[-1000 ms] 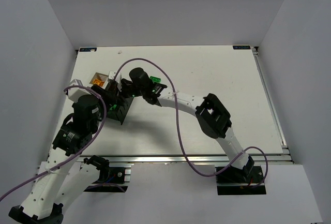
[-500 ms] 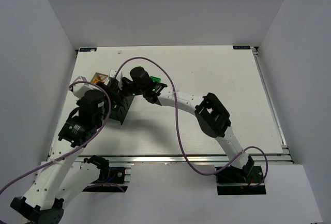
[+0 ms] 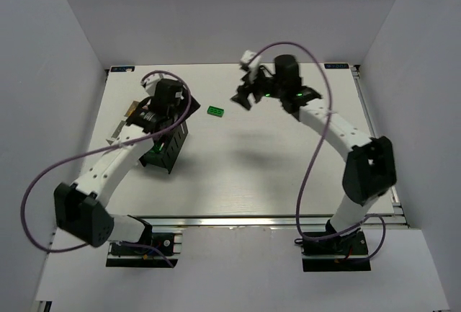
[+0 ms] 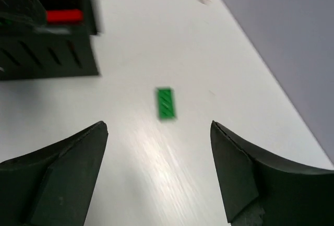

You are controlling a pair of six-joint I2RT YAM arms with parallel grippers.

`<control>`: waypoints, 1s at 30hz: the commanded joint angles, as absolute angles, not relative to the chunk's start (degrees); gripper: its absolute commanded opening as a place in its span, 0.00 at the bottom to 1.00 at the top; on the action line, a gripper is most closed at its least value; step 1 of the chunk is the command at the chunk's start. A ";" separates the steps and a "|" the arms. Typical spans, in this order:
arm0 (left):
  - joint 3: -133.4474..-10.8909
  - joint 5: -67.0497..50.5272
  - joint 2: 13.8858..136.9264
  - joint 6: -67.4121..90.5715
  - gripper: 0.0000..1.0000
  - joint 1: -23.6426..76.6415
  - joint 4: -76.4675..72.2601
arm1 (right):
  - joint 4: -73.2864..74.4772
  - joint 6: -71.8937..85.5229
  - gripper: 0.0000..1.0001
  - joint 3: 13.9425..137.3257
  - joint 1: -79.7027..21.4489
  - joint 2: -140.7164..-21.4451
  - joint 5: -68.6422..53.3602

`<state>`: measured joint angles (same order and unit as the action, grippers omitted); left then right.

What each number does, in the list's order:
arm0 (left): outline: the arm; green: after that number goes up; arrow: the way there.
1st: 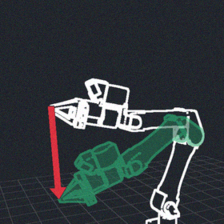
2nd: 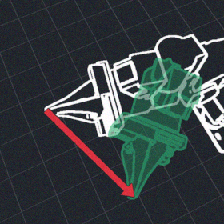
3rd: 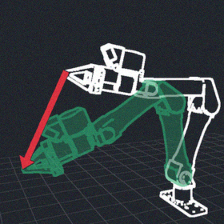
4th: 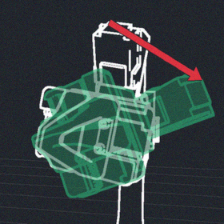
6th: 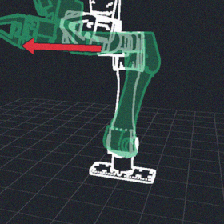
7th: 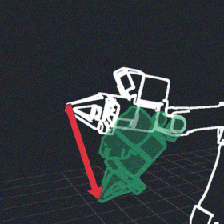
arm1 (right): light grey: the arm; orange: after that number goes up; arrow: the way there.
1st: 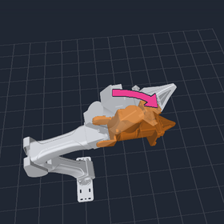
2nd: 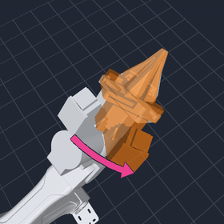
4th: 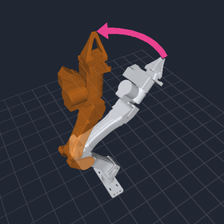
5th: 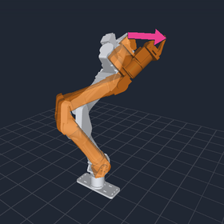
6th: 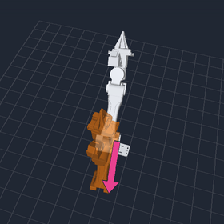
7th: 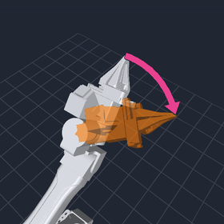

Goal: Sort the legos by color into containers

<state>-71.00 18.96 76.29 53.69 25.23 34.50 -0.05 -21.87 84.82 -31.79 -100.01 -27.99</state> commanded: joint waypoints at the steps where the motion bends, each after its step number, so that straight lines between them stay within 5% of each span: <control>1: -77.32 15.47 81.19 56.06 0.84 25.22 33.83 | 2.99 -24.08 0.79 77.21 -26.03 -91.79 -35.76; 7: -86.56 14.15 96.03 62.82 0.86 25.40 38.40 | 1.76 -20.83 0.52 64.09 -18.73 -80.53 -38.49; 22: -119.60 16.79 128.39 68.11 0.87 25.22 53.60 | -3.25 -16.61 0.52 50.98 -10.90 -71.02 -39.81; 30: -121.29 15.38 134.73 69.70 0.87 24.17 53.35 | -5.27 -15.12 0.53 48.08 -8.88 -69.79 -39.90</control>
<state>-119.00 15.33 135.31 68.42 24.86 52.45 -2.00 -16.36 48.99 -9.58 -71.70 -38.65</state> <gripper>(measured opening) 0.872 0.527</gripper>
